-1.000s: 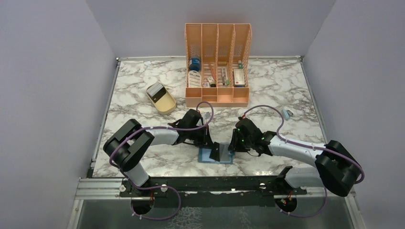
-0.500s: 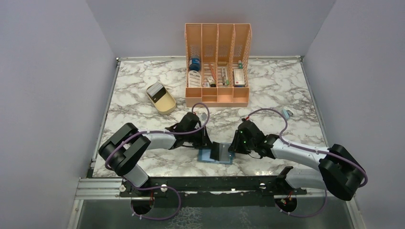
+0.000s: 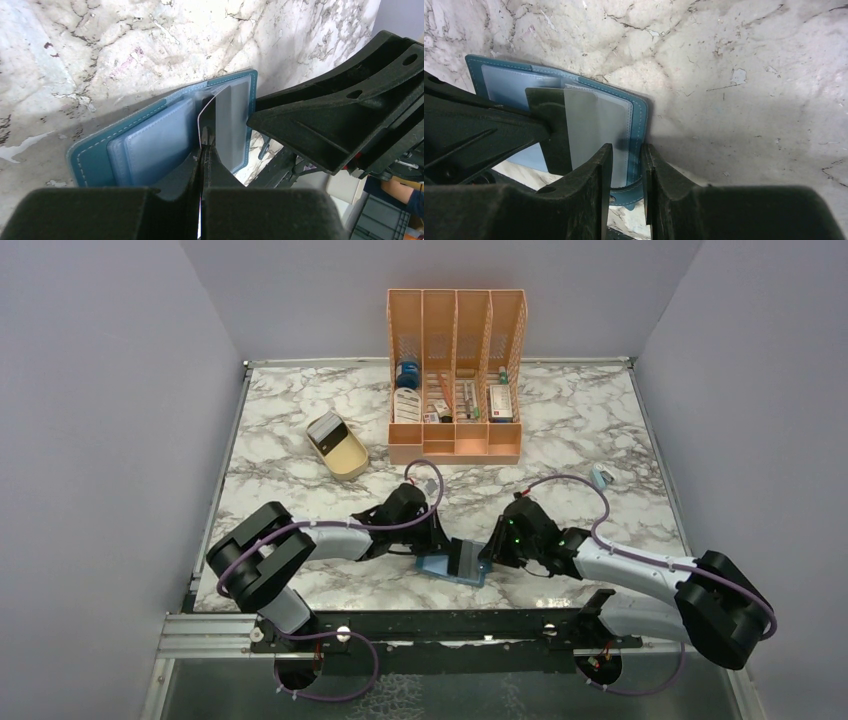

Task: Put the credit cards into the card holder
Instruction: Insert the credit card into the card holder.

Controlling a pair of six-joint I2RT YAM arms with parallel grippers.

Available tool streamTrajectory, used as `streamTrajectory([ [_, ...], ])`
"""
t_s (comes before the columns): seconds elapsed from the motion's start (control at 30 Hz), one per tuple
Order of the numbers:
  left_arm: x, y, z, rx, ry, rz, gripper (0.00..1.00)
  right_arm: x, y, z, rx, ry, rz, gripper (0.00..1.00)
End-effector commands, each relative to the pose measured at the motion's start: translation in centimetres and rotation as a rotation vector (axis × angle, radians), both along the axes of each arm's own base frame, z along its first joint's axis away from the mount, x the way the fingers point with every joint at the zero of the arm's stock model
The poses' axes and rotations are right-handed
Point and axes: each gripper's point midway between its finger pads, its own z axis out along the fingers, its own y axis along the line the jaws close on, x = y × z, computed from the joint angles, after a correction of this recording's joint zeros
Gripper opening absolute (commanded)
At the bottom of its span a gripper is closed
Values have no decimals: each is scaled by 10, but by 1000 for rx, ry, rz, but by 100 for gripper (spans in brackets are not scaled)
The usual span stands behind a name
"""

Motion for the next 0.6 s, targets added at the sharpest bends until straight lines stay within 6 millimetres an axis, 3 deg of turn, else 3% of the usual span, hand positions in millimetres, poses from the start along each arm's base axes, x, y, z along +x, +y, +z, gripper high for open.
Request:
streamTrajectory([
  [0.0, 8, -12, 6, -16, -44, 19, 4, -11, 8, 1, 54, 42, 19, 28],
  [0.13, 13, -8, 17, -12, -85, 33, 25, -6, 1, 8, 6, 2, 21, 28],
  [0.27, 15, -1, 21, 39, -108, 35, 38, -7, -7, 13, -35, -16, 47, 29],
  [0.57, 7, -7, 15, 15, -70, 2, 40, -15, 3, 12, 20, 1, 96, 29],
])
